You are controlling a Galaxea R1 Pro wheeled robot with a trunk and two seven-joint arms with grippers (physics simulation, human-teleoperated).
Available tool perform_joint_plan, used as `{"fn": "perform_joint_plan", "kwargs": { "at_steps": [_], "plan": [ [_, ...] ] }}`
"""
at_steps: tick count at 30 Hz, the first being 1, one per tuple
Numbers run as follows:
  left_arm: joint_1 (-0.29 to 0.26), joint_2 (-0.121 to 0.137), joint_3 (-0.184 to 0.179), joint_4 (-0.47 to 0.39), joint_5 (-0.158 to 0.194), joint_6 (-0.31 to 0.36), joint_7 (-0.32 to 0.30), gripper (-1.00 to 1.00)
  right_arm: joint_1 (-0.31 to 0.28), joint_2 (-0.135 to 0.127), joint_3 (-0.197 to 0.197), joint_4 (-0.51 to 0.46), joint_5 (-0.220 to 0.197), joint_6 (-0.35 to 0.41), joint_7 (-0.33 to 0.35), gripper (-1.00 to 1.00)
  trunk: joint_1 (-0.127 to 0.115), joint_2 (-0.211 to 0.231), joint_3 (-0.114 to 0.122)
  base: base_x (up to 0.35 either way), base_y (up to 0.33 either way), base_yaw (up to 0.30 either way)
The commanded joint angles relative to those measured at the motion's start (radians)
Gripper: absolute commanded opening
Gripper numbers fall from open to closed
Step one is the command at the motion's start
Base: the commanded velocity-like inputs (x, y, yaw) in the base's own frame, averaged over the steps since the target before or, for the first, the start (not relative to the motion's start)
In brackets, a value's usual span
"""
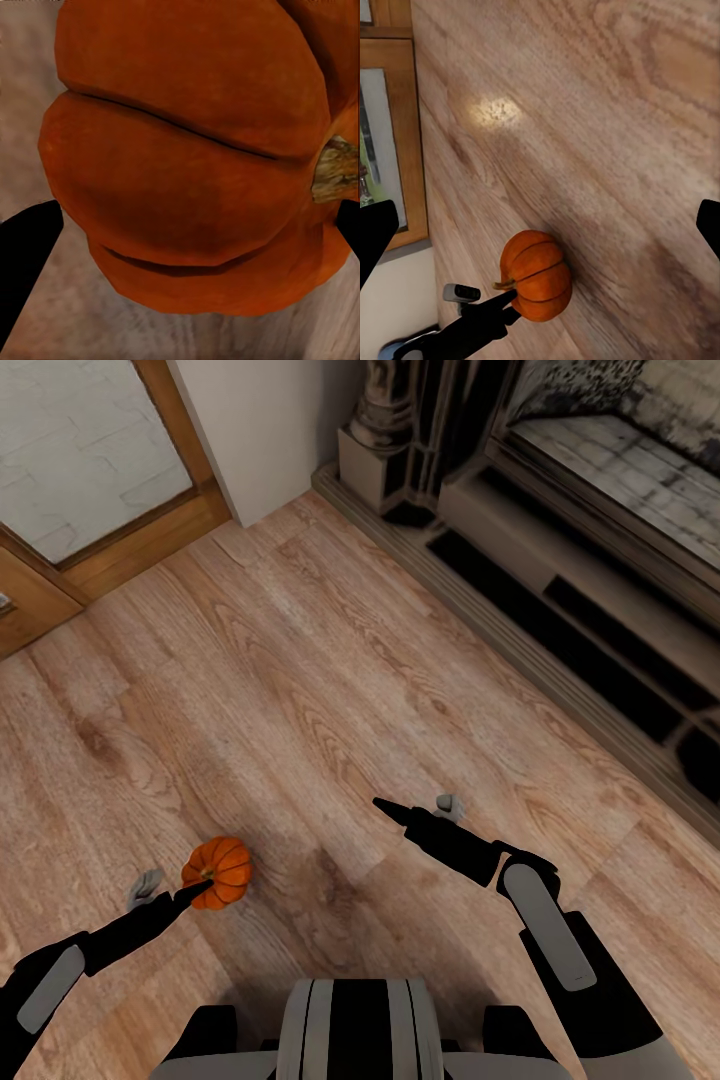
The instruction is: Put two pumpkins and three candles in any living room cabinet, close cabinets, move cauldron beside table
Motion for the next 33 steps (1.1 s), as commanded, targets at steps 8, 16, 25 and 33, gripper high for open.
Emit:
{"fn": "perform_joint_plan", "kwargs": {
  "at_steps": [8, 16, 25, 33],
  "plan": [
    [0.0, 0.0, 0.004, 0.002, -0.008, -0.005, 0.016, -1.0, 0.0, -0.001, 0.0, 0.0, 0.002, 0.003, 0.003, 1.0, 0.0, 0.0, 0.0, 0.0, 0.0, 0.0],
    [0.0, 0.0, 0.008, 0.002, -0.006, -0.004, 0.015, -1.0, 0.0, -0.001, 0.0, 0.0, 0.002, 0.003, 0.003, 1.0, 0.0, 0.0, 0.0, 0.0, 0.0, 0.0],
    [0.0, 0.007, 0.011, 0.004, -0.011, -0.003, -0.07, -1.0, 0.0, -0.001, 0.0, 0.001, 0.003, 0.003, 0.003, 1.0, 0.0, 0.0, 0.003, 0.0, 0.0, 0.0],
    [0.0, 0.01, 0.013, 0.003, -0.005, -0.003, -0.081, -1.0, 0.0, -0.001, 0.0, 0.002, 0.004, 0.003, 0.003, 1.0, -0.004, 0.002, 0.034, 0.0, 0.0, 0.0]
  ]
}}
